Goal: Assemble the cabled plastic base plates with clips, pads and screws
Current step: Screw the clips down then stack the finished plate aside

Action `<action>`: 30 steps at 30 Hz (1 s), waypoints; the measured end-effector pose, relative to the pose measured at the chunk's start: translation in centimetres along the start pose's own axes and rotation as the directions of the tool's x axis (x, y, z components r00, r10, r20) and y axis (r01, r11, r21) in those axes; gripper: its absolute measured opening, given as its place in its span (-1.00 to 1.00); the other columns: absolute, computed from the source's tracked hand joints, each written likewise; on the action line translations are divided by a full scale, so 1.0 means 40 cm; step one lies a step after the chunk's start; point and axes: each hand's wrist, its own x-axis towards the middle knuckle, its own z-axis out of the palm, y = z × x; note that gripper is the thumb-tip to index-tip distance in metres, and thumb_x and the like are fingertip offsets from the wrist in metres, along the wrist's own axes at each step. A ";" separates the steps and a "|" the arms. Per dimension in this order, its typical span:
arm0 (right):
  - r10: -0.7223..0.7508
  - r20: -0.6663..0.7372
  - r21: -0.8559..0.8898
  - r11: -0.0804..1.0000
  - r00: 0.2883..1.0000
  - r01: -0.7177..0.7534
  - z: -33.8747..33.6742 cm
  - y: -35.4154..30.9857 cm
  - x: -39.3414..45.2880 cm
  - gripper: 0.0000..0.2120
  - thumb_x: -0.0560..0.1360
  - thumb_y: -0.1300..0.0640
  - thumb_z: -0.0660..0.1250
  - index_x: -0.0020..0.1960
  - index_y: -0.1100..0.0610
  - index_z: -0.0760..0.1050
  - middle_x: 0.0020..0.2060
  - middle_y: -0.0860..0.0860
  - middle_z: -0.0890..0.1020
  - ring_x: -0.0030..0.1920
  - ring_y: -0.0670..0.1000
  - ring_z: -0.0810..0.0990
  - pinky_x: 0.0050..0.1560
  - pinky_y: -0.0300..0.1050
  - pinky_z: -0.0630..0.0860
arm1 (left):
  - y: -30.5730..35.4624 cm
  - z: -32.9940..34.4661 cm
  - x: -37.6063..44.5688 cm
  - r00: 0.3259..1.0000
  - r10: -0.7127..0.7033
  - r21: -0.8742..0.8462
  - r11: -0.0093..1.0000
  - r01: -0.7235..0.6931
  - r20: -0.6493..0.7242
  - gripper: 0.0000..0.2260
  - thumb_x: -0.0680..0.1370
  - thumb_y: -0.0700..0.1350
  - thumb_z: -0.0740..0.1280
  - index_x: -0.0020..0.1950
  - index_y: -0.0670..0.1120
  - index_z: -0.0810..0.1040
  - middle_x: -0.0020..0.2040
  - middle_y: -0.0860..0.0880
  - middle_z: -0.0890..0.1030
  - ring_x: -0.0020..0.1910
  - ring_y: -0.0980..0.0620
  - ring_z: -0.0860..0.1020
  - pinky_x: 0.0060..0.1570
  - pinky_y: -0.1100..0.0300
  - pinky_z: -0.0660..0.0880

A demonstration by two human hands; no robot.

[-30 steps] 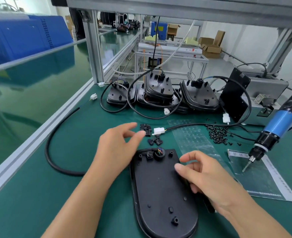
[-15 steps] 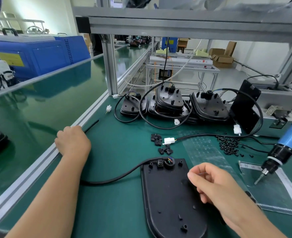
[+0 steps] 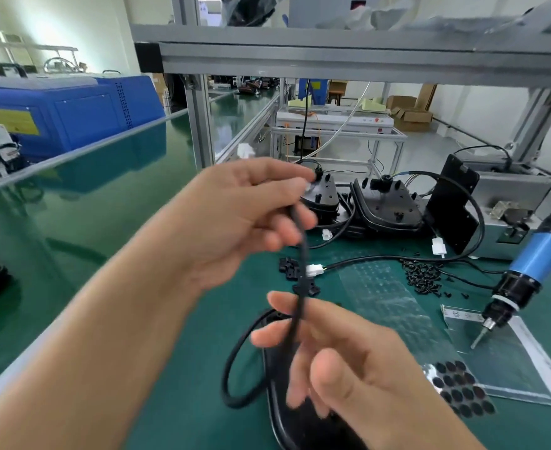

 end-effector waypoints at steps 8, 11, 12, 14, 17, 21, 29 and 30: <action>0.133 -0.380 0.085 0.990 0.915 -0.109 -0.055 0.005 -0.016 -0.68 0.30 -0.01 0.41 -0.01 0.10 0.53 -0.37 0.17 0.67 -0.54 0.00 0.47 -0.57 -0.23 0.36 | -0.085 0.006 0.056 0.999 -0.051 0.456 0.889 0.043 0.006 -0.86 0.52 -0.31 0.29 0.02 -0.13 0.57 -0.24 -0.07 0.71 -0.38 0.02 0.66 -0.50 0.39 0.43; 0.185 -0.460 -0.096 0.962 0.869 -0.255 -0.104 0.048 -0.028 -0.86 0.43 0.15 0.43 -0.08 0.14 0.50 -0.34 0.07 0.69 -0.52 -0.05 0.50 -0.55 -0.25 0.39 | -0.149 -0.023 0.048 1.000 -0.005 0.959 0.283 0.002 0.000 -0.91 0.51 -0.02 0.38 -0.09 -0.01 0.65 -0.36 0.04 0.59 -0.35 0.09 0.56 -0.33 0.32 0.39; 0.161 -0.504 -0.192 0.937 0.848 -0.292 -0.114 0.063 -0.029 -0.92 0.44 0.15 0.43 -0.14 0.10 0.52 -0.35 -0.01 0.68 -0.52 -0.10 0.50 -0.51 -0.29 0.41 | -0.172 -0.023 0.040 1.000 0.019 0.998 0.060 -0.007 0.006 -0.82 0.50 0.10 0.36 -0.07 0.02 0.64 -0.32 0.05 0.52 -0.22 0.03 0.53 -0.25 0.25 0.35; 0.074 -0.564 -0.415 0.836 0.823 -0.359 -0.132 0.104 -0.031 -0.91 0.41 0.05 0.44 -0.24 -0.01 0.55 -0.33 -0.11 0.63 -0.46 -0.16 0.50 -0.40 -0.40 0.38 | -0.211 -0.021 0.022 0.997 0.058 0.987 -0.152 -0.046 0.055 -0.66 0.49 0.28 0.24 -0.07 0.04 0.60 -0.23 0.08 0.40 -0.06 -0.02 0.44 -0.17 0.15 0.30; 0.084 -0.556 -0.601 0.646 0.827 -0.470 -0.137 0.136 -0.030 -0.87 0.41 -0.20 0.36 -0.17 -0.17 0.50 -0.23 -0.16 0.58 -0.27 -0.25 0.54 -0.25 -0.38 0.38 | -0.250 -0.049 -0.006 0.994 0.016 0.981 -0.163 0.107 -0.106 -0.47 0.50 0.39 0.00 -0.19 0.00 0.50 -0.29 0.07 0.41 -0.12 -0.03 0.48 -0.26 0.17 0.30; 0.174 -0.477 -0.643 0.599 0.862 -0.477 -0.140 0.148 -0.020 -0.71 0.46 -0.29 0.21 0.17 -0.36 0.34 -0.27 -0.13 0.59 -0.23 -0.32 0.50 -0.25 -0.38 0.40 | -0.289 -0.073 -0.061 0.946 -0.145 0.956 -0.015 0.292 -0.291 -0.43 0.57 0.32 -0.07 -0.24 -0.07 0.46 -0.35 0.01 0.62 -0.21 0.01 0.61 -0.10 0.15 0.51; 0.212 -0.380 -0.435 0.818 0.900 -0.376 -0.134 0.157 0.021 -0.48 0.49 -0.22 0.25 0.37 -0.48 0.14 -0.31 0.07 0.55 -0.38 -0.17 0.53 -0.21 -0.30 0.50 | -0.314 -0.068 -0.135 0.976 -0.190 0.244 0.946 0.212 -0.109 -0.82 0.47 0.05 0.43 0.06 0.10 0.67 -0.04 0.06 0.70 -0.09 0.13 0.65 -0.09 0.29 0.54; 0.197 -0.367 -0.388 0.856 0.909 -0.342 -0.126 0.155 0.036 -0.50 0.48 -0.21 0.27 0.34 -0.50 0.16 -0.33 0.07 0.56 -0.40 -0.14 0.55 -0.21 -0.30 0.53 | -0.314 -0.077 -0.142 0.983 -0.171 0.131 0.975 0.179 -0.071 -0.70 0.44 0.01 0.47 0.17 0.06 0.62 0.06 -0.04 0.69 0.05 0.00 0.65 0.03 0.14 0.58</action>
